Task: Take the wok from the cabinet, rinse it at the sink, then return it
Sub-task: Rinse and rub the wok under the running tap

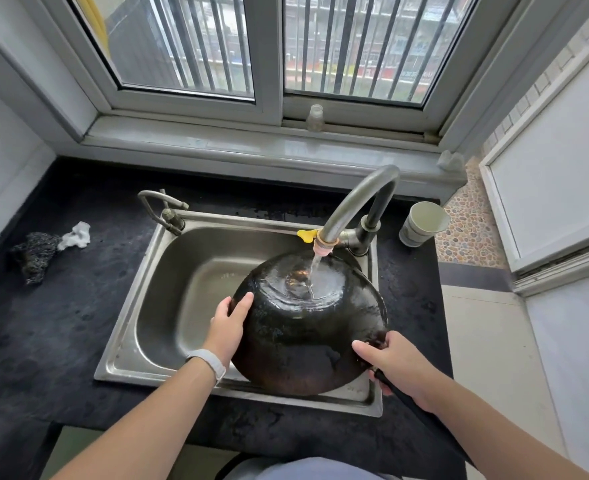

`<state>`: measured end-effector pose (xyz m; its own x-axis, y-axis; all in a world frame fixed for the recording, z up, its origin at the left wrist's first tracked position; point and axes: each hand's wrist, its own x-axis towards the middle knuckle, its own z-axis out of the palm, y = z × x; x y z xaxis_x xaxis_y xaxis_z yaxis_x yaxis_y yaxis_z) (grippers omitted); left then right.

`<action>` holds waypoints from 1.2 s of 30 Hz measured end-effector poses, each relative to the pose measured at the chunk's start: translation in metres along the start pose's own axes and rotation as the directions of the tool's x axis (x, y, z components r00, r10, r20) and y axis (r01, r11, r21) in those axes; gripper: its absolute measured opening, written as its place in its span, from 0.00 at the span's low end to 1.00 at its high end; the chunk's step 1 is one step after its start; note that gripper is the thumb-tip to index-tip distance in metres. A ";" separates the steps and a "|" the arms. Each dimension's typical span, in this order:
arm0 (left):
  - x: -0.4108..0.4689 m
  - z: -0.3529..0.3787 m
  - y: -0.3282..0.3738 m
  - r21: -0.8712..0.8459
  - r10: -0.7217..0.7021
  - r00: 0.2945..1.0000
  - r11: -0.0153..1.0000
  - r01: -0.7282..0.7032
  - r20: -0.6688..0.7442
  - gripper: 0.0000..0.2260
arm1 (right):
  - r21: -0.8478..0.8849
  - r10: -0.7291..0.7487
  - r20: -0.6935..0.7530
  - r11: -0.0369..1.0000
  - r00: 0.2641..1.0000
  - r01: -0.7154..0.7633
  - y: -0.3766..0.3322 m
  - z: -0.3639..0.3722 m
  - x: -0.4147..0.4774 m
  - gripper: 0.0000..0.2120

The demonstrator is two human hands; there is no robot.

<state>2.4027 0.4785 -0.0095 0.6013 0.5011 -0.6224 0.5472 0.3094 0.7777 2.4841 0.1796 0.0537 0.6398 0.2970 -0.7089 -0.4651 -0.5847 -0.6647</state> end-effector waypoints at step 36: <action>-0.011 -0.065 0.019 -0.185 0.095 0.976 0.974 -0.131 -0.196 0.40 | -0.324 -0.227 0.074 0.916 0.971 0.238 -0.109 0.034 0.022 0.24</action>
<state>2.3686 0.5316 0.0181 0.5246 0.6766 -0.5167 0.3461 0.3850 0.8556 2.5281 0.2756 0.1026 0.6817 0.4767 -0.5550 -0.0751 -0.7090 -0.7012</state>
